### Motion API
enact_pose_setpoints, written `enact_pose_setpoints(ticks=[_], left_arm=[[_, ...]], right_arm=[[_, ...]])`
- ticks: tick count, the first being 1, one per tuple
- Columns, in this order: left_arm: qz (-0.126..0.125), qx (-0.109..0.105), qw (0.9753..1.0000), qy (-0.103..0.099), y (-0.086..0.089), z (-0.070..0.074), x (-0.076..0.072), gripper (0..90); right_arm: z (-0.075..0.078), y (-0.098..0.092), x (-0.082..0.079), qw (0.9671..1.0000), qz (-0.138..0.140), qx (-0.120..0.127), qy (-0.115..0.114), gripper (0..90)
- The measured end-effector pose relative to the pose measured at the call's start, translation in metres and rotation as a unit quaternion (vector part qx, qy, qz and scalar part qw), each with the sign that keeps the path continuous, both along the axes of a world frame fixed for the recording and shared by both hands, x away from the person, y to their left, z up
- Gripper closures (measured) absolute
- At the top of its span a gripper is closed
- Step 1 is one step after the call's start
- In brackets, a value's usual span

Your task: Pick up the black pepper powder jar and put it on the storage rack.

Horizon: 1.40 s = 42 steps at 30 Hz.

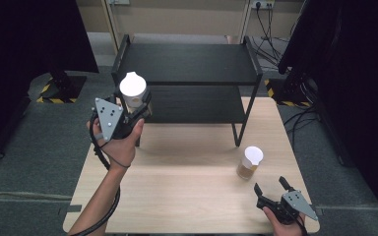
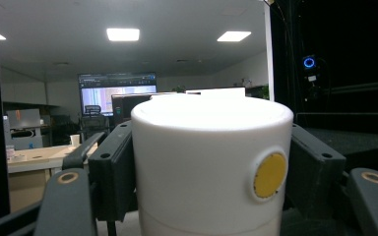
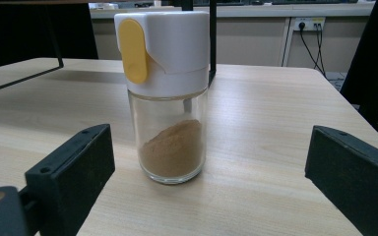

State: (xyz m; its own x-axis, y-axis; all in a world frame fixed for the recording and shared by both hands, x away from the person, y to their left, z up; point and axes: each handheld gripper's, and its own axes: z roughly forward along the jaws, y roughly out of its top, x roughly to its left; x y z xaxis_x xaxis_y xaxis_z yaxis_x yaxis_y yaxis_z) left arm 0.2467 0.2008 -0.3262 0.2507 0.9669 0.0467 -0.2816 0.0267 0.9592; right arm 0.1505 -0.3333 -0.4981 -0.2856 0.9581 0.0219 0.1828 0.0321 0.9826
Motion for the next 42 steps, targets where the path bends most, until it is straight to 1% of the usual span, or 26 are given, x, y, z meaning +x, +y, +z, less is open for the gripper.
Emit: enact_pose_setpoints(ticks=[3, 9, 20, 23, 28, 32, 42], left_arm=[[0.001, -0.001, 1.0, -0.001, 0.0, 0.003, 0.001, 31.0], [0.005, -0.003, 1.0, -0.004, -0.001, 0.012, 0.005, 31.0], [0.011, 0.002, 0.9999, -0.012, -0.004, 0.033, 0.012, 31.1], [0.01, 0.0, 0.9999, -0.013, -0.005, 0.037, 0.013, 31.1], [0.013, -0.004, 0.9998, -0.014, -0.006, 0.044, 0.016, 31.1], [0.015, -0.002, 0.9998, -0.015, -0.007, 0.048, 0.018, 31.1], [0.029, -0.002, 0.9995, -0.011, -0.008, 0.064, 0.035, 31.1]], right_arm=[[0.0, 0.0, 0.0, 1.0, 0.0, 0.002, 0.0, 5.0], [0.0, 0.0, 0.0, 1.0, 0.0, 0.002, 0.001, 5.0], [0.0, 0.0, 0.0, 1.0, 0.0, 0.002, 0.001, 5.0], [0.0, 0.0, 0.0, 1.0, 0.0, 0.002, 0.001, 5.0], [0.0, -0.001, 0.0, 1.0, 0.0, 0.002, 0.001, 5.0], [0.0, -0.001, 0.0, 1.0, 0.0, 0.002, 0.001, 5.0], [0.0, -0.001, 0.0, 1.0, 0.001, 0.003, 0.001, 5.0]])
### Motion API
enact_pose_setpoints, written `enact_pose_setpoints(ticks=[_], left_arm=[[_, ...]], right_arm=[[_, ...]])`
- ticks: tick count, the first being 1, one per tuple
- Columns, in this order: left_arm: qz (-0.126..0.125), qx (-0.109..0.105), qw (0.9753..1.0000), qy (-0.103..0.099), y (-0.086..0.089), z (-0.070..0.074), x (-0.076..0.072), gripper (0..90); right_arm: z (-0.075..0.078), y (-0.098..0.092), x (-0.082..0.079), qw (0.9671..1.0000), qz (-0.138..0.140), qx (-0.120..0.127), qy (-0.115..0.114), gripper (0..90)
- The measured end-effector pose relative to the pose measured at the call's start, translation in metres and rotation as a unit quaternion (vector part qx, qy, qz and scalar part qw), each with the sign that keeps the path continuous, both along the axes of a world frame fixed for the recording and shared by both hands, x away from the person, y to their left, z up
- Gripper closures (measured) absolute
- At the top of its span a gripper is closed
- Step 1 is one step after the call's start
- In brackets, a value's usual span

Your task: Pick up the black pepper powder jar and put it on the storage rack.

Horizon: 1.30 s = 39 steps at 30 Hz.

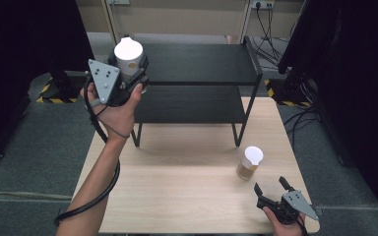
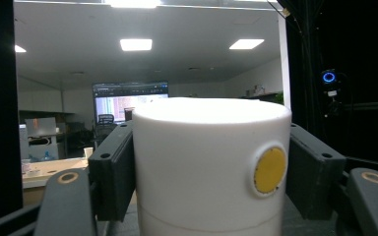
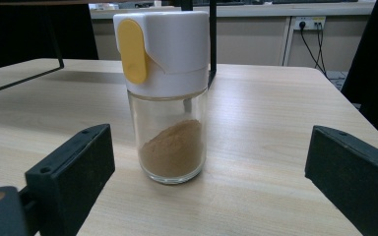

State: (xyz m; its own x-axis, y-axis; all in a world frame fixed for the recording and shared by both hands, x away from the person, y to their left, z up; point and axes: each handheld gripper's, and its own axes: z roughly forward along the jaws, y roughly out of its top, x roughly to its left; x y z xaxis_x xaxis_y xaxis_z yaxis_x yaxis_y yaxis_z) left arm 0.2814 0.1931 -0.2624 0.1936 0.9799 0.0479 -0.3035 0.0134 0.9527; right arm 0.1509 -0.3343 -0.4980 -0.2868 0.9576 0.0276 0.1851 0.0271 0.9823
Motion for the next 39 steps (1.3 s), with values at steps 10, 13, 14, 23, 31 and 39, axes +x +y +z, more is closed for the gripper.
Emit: enact_pose_setpoints(ticks=[10, 13, 14, 23, 31, 39], left_arm=[[0.018, 0.0, 0.9998, 0.012, -0.001, 0.013, 0.019, 31.1], [0.021, 0.0, 0.9997, 0.015, -0.002, 0.015, 0.024, 31.1], [0.024, 0.003, 0.9996, 0.017, -0.002, 0.016, 0.026, 31.0], [0.03, 0.005, 0.9993, 0.023, -0.002, 0.018, 0.038, 31.0], [0.033, 0.001, 0.9988, 0.035, -0.002, 0.017, 0.046, 31.1], [0.038, -0.006, 0.9985, 0.04, -0.002, 0.016, 0.05, 31.0]], right_arm=[[0.0, 0.0, 0.0, 1.0, 0.0, 0.0, 0.0, 5.1], [0.0, 0.0, 0.0, 1.0, 0.0, 0.0, -0.001, 5.1], [0.0, 0.0, 0.0, 1.0, 0.001, 0.0, -0.001, 5.1], [0.0, 0.0, 0.0, 1.0, 0.001, -0.002, -0.002, 5.1], [-0.001, 0.001, -0.001, 1.0, 0.0, -0.004, -0.003, 5.1], [-0.001, 0.001, -0.001, 1.0, 0.001, -0.005, -0.003, 5.2]])
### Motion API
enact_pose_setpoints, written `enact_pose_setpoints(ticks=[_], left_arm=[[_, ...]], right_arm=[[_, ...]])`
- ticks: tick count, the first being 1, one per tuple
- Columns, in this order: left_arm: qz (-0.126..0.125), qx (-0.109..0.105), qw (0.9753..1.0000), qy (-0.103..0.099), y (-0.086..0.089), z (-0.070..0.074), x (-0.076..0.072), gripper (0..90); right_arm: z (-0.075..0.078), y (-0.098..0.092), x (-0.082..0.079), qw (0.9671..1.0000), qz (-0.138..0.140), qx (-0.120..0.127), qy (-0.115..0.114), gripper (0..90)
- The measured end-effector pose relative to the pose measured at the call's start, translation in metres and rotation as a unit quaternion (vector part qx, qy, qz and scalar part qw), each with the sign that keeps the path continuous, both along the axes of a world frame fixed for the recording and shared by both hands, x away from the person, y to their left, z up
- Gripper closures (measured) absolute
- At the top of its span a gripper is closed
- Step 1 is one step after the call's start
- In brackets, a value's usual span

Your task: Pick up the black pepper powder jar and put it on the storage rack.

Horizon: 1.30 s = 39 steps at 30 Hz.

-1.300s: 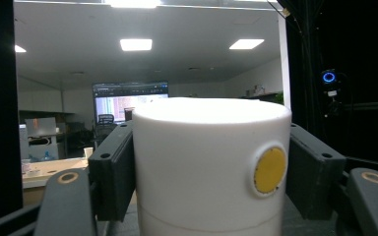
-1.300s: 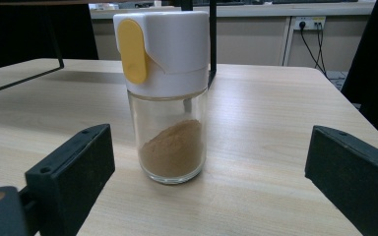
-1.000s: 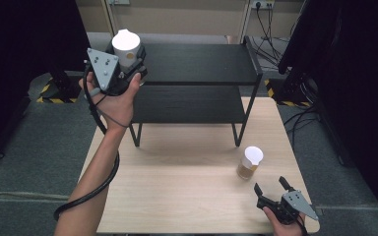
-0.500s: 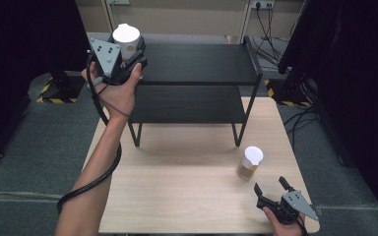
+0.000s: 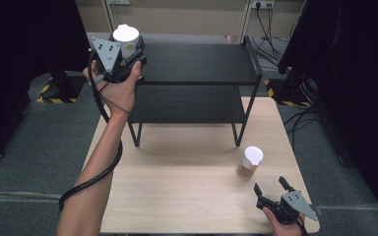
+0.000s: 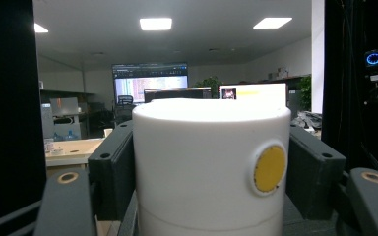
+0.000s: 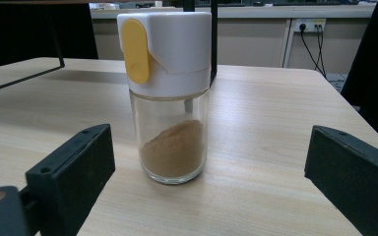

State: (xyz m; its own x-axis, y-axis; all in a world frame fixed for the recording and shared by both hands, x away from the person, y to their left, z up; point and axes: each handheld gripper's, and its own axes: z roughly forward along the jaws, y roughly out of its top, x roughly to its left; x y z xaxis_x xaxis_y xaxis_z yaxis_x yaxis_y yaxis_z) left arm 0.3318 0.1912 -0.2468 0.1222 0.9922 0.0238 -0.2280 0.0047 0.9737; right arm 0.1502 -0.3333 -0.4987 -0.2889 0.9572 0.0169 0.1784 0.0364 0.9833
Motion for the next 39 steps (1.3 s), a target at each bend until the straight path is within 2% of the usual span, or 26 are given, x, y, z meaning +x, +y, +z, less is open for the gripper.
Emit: enact_pose_setpoints(ticks=[4, 5, 6, 8, 9, 11, 17, 19, 20, 26, 30, 39], left_arm=[[-0.004, 0.0, 1.0, -0.002, 0.001, -0.002, 0.001, 30.7], [-0.004, 0.001, 1.0, -0.008, 0.002, -0.003, 0.003, 30.5], [-0.006, -0.008, 1.0, -0.003, 0.0, -0.003, 0.002, 28.9], [-0.005, -0.005, 1.0, -0.004, 0.001, -0.003, 0.004, 21.1], [-0.009, -0.015, 0.9998, 0.001, 0.001, -0.003, 0.003, 19.0], [-0.006, -0.012, 0.9999, -0.002, -0.001, -0.006, 0.001, 14.9], [-0.007, -0.005, 0.9998, -0.02, -0.002, -0.014, -0.011, 13.3], [0.005, -0.001, 0.9997, -0.024, -0.005, -0.014, -0.016, 13.3], [0.003, -0.007, 0.9997, -0.025, -0.003, -0.015, -0.017, 13.0], [0.005, -0.011, 0.9996, -0.024, 0.002, -0.02, -0.026, 13.2], [0.003, -0.018, 0.9995, -0.027, 0.005, -0.029, -0.032, 13.3], [-0.004, -0.013, 0.9995, -0.027, 0.009, -0.047, -0.045, 13.3]], right_arm=[[0.0, 0.0, 0.0, 1.0, 0.001, -0.001, 0.001, 5.2], [0.001, 0.0, 0.0, 1.0, 0.001, -0.001, 0.001, 5.2], [0.001, 0.0, 0.001, 1.0, 0.001, -0.002, 0.001, 5.2], [0.0, 0.0, 0.0, 1.0, 0.001, -0.001, 0.001, 5.2], [0.0, 0.0, 0.0, 1.0, 0.001, -0.001, 0.001, 5.2], [0.0, -0.001, 0.0, 1.0, 0.002, 0.0, 0.001, 5.2], [0.001, -0.001, 0.001, 1.0, 0.003, -0.001, 0.002, 5.2], [0.001, -0.001, 0.001, 1.0, 0.003, 0.0, 0.002, 5.2], [0.001, -0.001, 0.001, 1.0, 0.003, 0.0, 0.003, 5.2], [0.001, -0.001, 0.001, 1.0, 0.004, -0.001, 0.002, 5.1], [0.001, -0.001, 0.001, 1.0, 0.004, 0.001, 0.002, 5.2], [0.001, -0.001, 0.001, 1.0, 0.003, 0.001, 0.003, 5.1]])
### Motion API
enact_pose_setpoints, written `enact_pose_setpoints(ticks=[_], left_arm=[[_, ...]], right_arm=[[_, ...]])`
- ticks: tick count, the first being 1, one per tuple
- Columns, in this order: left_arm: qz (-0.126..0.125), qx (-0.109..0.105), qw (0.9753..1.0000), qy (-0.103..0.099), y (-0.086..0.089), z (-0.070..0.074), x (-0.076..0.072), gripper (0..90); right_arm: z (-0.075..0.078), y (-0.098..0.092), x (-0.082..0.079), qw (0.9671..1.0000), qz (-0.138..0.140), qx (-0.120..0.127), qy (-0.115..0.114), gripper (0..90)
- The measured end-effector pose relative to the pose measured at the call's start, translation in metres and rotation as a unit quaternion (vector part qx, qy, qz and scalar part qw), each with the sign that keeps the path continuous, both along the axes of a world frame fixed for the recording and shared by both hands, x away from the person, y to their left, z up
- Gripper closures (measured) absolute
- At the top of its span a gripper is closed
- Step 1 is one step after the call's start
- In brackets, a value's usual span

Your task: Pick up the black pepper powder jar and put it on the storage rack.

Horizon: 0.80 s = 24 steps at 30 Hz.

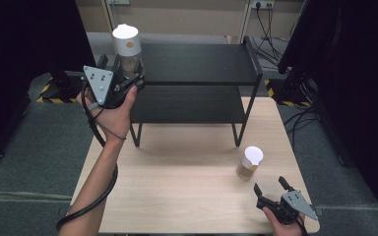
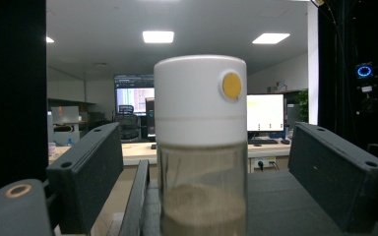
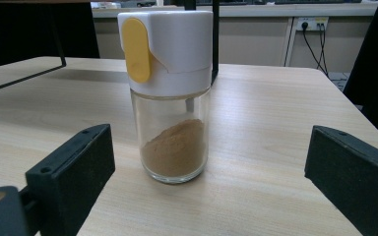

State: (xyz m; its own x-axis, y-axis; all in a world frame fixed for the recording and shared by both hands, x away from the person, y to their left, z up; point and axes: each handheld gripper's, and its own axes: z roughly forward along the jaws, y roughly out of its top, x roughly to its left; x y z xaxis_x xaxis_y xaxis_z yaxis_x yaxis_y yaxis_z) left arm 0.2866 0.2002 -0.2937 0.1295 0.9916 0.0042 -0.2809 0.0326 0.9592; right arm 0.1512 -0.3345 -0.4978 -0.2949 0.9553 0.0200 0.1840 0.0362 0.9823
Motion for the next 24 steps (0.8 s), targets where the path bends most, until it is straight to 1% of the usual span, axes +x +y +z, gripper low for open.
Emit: enact_pose_setpoints(ticks=[7, 12, 20, 24], left_arm=[[-0.004, 0.01, 0.9999, 0.001, 0.001, -0.017, -0.01, 13.3], [-0.013, 0.013, 0.9998, 0.005, 0.002, -0.03, -0.016, 13.2], [-0.019, 0.019, 0.9996, 0.012, 0.001, -0.045, -0.022, 13.1], [-0.021, 0.024, 0.9994, 0.011, 0.0, -0.052, -0.026, 13.2]], right_arm=[[0.0, 0.0, 0.0, 1.0, 0.0, -0.001, 0.0, 5.1], [0.0, 0.0, 0.0, 1.0, 0.0, -0.001, 0.0, 5.2], [0.0, 0.0, 0.0, 1.0, 0.0, -0.001, 0.0, 5.2], [0.0, 0.001, 0.0, 1.0, -0.001, -0.002, 0.0, 5.2]])
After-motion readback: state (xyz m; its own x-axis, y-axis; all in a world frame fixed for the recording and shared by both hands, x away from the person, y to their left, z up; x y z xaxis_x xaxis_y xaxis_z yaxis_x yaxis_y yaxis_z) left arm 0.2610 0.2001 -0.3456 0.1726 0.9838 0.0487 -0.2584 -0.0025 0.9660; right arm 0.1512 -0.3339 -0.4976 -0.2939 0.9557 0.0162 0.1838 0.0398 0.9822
